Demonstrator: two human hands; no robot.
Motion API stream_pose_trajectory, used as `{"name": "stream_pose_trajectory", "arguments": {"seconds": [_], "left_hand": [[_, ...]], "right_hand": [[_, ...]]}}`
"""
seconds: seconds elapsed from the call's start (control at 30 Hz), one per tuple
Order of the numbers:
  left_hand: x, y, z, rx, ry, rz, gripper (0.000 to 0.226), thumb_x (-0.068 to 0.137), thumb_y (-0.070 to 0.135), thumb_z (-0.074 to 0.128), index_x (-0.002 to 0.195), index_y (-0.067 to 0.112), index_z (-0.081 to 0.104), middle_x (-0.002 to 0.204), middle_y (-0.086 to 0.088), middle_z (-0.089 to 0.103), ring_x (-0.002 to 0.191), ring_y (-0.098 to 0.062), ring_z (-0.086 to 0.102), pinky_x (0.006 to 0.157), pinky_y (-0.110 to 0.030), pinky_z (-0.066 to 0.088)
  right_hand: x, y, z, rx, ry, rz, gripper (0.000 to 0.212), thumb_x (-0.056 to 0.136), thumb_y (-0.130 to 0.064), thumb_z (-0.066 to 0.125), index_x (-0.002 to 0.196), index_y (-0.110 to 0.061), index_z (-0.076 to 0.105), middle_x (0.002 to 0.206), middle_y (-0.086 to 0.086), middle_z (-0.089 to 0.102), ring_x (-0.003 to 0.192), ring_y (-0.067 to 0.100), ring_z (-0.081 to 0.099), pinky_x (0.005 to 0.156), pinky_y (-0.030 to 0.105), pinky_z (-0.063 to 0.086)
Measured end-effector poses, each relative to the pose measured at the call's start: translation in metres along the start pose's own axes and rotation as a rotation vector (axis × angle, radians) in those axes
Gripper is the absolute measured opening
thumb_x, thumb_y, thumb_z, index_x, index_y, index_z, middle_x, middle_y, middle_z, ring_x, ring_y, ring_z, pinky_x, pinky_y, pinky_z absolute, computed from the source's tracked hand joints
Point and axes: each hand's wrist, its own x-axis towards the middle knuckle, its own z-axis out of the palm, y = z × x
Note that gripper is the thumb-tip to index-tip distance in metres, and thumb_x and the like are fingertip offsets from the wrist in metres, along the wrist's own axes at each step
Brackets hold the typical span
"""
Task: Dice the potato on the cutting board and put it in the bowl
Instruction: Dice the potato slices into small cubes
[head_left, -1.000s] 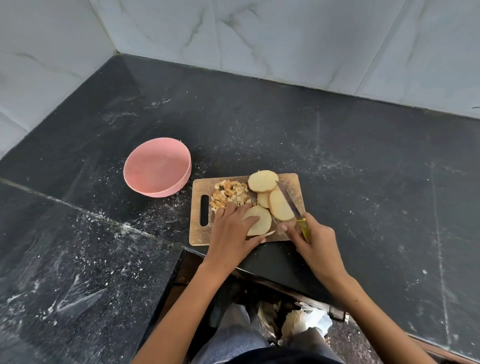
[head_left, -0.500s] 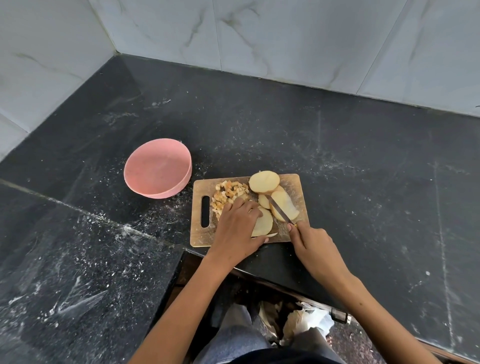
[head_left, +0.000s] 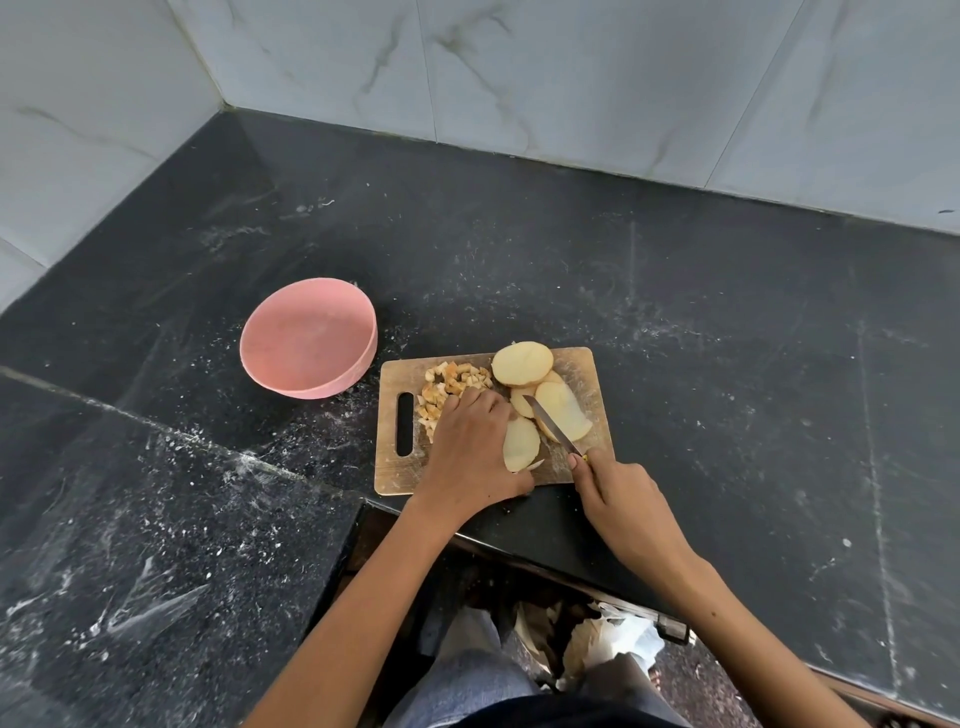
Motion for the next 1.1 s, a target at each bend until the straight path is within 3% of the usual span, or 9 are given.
{"name": "stream_pose_trajectory", "arguments": {"seconds": [0.17,0.37,0.6,0.9,1.1], "left_hand": [[0.0,-0.01,0.001,-0.044,0.011,-0.006,0.057,0.071,0.054,0.075,0.117,0.023,0.062,0.117,0.009,0.057,0.111,-0.013,0.044,0.09,-0.027,0.024],[-0.016,-0.011,0.013,-0.22,0.101,-0.048,0.052,0.072,0.037,0.082,0.117,0.015,0.069,0.122,0.003,0.062,0.118,-0.016,0.049,0.109,-0.032,0.027],[-0.022,-0.007,0.021,-0.047,0.179,-0.03,0.042,0.076,0.05,0.068,0.104,0.02,0.075,0.106,0.005,0.069,0.105,-0.022,0.059,0.088,-0.031,0.028],[-0.023,-0.002,0.028,-0.034,0.283,-0.058,0.041,0.075,0.051,0.057,0.094,0.019,0.076,0.099,0.005,0.069,0.1,-0.017,0.055,0.083,-0.031,0.03],[-0.024,-0.002,0.03,-0.022,0.291,-0.061,0.036,0.073,0.046,0.068,0.094,0.018,0.076,0.099,0.003,0.069,0.101,-0.016,0.051,0.081,-0.032,0.03]], "right_hand": [[-0.001,0.001,0.002,-0.01,-0.006,-0.004,0.035,0.101,-0.041,0.03,0.075,-0.019,0.039,0.062,0.0,0.046,0.059,0.02,0.045,0.058,0.035,0.038],[0.001,-0.001,0.005,0.003,-0.008,-0.005,0.036,0.101,-0.042,0.031,0.075,-0.019,0.042,0.063,0.0,0.049,0.06,0.02,0.048,0.057,0.033,0.034],[-0.004,-0.004,0.003,-0.011,-0.03,0.004,0.035,0.102,-0.039,0.03,0.071,-0.022,0.035,0.061,-0.002,0.044,0.054,0.013,0.042,0.049,0.028,0.026],[-0.007,-0.02,0.011,-0.01,-0.08,0.015,0.03,0.103,-0.034,0.029,0.075,-0.023,0.035,0.066,-0.002,0.044,0.056,0.011,0.04,0.059,0.033,0.031],[-0.003,-0.029,0.015,-0.042,-0.098,0.091,0.03,0.103,-0.035,0.027,0.082,-0.017,0.04,0.069,-0.003,0.045,0.063,0.019,0.043,0.063,0.034,0.036]]}}
